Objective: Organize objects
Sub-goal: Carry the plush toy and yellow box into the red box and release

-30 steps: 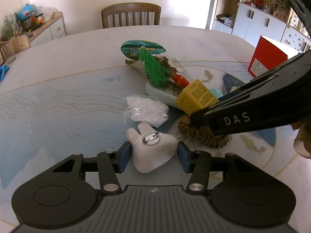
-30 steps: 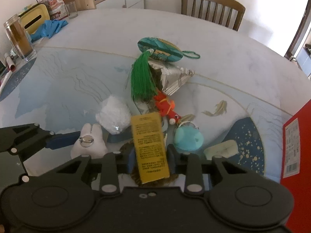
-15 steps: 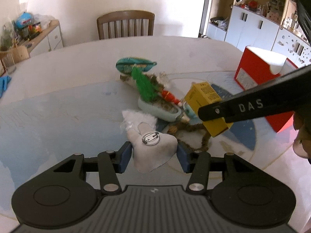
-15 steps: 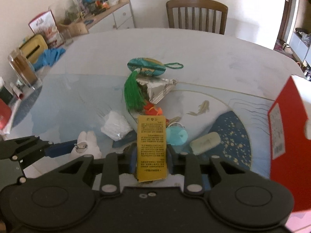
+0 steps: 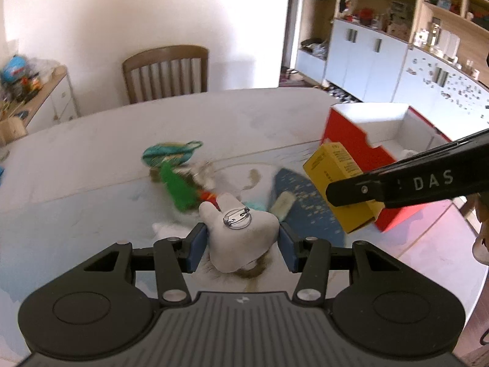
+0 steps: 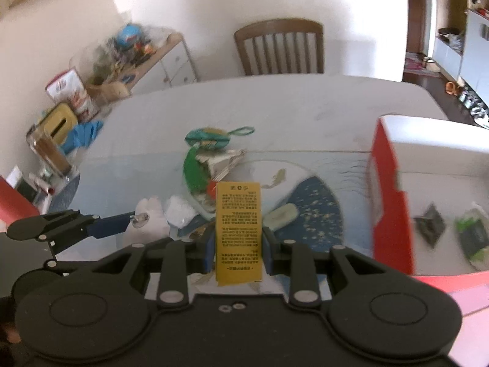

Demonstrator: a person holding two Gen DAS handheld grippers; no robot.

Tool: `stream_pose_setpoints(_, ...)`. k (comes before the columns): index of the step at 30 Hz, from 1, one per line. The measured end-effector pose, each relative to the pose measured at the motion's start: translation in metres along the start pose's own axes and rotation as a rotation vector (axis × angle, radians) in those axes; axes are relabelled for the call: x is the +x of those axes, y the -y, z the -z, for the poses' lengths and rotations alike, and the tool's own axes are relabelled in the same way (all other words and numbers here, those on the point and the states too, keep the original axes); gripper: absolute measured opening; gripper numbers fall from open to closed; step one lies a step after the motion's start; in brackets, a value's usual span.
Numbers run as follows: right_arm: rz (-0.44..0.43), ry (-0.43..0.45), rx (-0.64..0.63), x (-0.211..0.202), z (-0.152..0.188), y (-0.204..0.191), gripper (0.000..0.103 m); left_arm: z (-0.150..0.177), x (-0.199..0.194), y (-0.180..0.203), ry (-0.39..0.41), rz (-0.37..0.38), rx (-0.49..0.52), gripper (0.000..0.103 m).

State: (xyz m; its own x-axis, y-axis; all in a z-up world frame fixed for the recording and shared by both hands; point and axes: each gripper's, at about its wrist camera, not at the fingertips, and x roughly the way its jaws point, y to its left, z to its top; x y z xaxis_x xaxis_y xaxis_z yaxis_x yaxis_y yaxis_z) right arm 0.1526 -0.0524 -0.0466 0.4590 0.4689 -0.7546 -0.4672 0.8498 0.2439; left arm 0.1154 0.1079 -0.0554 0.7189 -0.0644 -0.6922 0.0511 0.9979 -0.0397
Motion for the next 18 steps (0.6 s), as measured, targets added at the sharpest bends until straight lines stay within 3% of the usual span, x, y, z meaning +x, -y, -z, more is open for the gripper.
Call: stream_pose_setpoints(18,0.045,0.095,0.12,-0.064,0.0,0.094,0.029,-0.053,0.008,0.108,0.045,0.1,0.153,0.05)
